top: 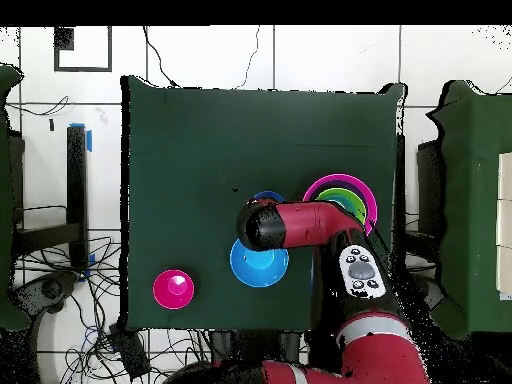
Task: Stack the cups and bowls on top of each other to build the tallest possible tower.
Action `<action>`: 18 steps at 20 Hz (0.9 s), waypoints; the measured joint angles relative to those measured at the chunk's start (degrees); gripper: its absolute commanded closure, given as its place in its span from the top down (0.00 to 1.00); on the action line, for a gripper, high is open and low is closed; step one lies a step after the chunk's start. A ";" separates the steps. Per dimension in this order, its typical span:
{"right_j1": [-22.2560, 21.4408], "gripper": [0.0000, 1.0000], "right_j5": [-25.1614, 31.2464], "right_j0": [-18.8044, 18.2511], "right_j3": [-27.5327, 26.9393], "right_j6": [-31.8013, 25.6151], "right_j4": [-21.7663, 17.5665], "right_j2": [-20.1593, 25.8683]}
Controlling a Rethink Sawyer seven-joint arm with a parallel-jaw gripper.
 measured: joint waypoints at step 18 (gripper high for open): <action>0.85 1.00 -0.01 1.14 0.98 0.00 3.15 1.97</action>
